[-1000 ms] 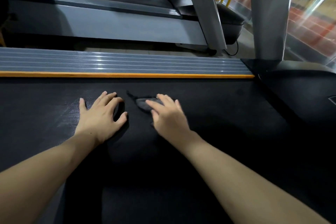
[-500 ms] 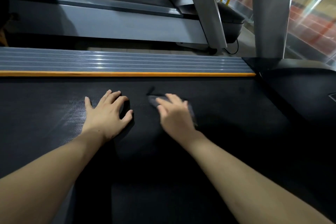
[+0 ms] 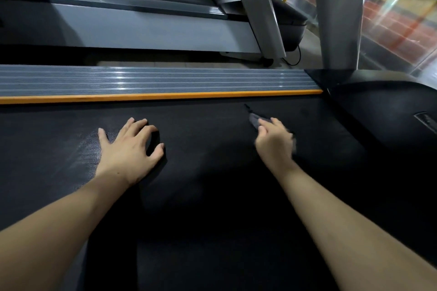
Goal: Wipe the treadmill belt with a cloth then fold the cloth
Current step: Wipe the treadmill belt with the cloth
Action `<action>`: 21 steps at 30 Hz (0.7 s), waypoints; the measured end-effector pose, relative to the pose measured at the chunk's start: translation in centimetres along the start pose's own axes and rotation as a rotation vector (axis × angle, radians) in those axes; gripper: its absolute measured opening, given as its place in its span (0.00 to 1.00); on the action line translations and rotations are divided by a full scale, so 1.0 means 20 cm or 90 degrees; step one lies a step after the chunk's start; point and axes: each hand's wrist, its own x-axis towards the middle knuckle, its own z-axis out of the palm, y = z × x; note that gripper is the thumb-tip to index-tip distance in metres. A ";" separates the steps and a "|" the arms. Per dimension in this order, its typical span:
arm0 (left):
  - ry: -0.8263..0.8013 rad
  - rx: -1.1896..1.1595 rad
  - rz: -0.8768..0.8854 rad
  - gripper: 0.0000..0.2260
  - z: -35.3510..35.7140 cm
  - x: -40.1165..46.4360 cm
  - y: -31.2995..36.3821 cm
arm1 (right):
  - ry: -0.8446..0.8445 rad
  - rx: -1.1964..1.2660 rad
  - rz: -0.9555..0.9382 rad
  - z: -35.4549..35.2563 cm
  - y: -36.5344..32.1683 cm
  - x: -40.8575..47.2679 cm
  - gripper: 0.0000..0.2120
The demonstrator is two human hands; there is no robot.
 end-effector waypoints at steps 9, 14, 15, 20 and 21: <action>0.009 0.007 0.018 0.21 0.00 -0.01 -0.02 | -0.201 0.067 -0.339 0.19 -0.60 -0.46 0.16; 0.006 0.009 0.012 0.19 -0.01 -0.01 -0.01 | -0.085 -0.027 -0.186 -0.03 -0.05 -0.11 0.16; 0.004 0.010 0.011 0.19 -0.01 -0.01 -0.01 | -0.064 -0.040 -0.118 -0.07 0.05 -0.07 0.15; 0.000 0.002 0.012 0.20 -0.01 -0.01 0.00 | 0.010 -0.091 0.036 -0.07 -0.07 -0.15 0.16; 0.002 0.001 0.012 0.20 -0.01 -0.01 0.00 | 0.012 -0.096 0.005 -0.04 -0.18 -0.22 0.16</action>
